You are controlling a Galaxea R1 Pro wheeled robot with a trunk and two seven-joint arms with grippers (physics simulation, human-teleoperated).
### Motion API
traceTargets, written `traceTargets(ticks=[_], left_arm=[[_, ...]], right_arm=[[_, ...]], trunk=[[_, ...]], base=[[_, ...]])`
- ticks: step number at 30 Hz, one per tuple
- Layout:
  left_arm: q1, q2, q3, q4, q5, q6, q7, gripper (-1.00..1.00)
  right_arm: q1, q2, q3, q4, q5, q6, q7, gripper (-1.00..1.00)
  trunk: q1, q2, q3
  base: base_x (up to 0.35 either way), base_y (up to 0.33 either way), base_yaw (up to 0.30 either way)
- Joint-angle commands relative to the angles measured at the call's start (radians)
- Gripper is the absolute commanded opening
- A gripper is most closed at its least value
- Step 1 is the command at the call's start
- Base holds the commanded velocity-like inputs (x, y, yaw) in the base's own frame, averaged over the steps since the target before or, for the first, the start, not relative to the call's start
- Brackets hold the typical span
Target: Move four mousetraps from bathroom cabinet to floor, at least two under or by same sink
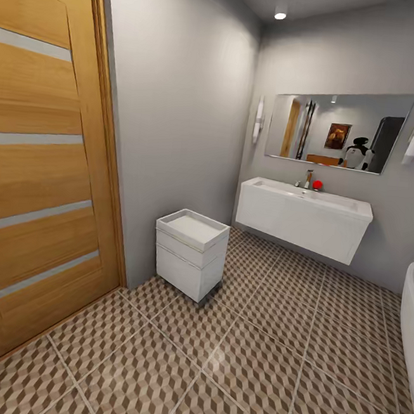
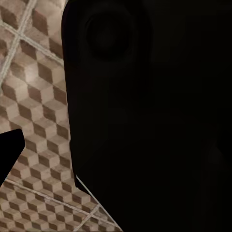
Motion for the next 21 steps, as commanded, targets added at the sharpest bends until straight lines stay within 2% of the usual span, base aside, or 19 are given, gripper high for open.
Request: traceTargets(ticks=[1,3,5,21], left_arm=[[0.006,0.006,0.006,0.003,-0.003,-0.006,-0.006,1.00],[0.014,0.017,0.006,0.000,-0.003,-0.017,-0.004,1.00],[0.014,0.018,0.006,0.000,-0.003,-0.028,-0.004,1.00],[0.014,0.043,0.005,-0.019,-0.001,-0.093,0.001,1.00]], right_arm=[[-0.006,0.006,0.000,-0.006,0.002,-0.006,0.006,1.00],[-0.011,0.017,0.001,-0.017,0.002,-0.017,0.005,1.00],[-0.011,0.028,0.001,-0.029,0.002,-0.028,0.005,1.00],[-0.011,0.027,0.003,-0.055,0.004,-0.072,-0.004,1.00]], trunk=[[0.000,-0.001,-0.001],[0.000,-0.001,-0.001],[0.000,-0.001,-0.001],[0.000,-0.001,-0.001]], base=[[0.000,0.000,0.000],[0.000,0.000,0.000],[0.000,0.000,0.000],[0.000,0.000,0.000]])
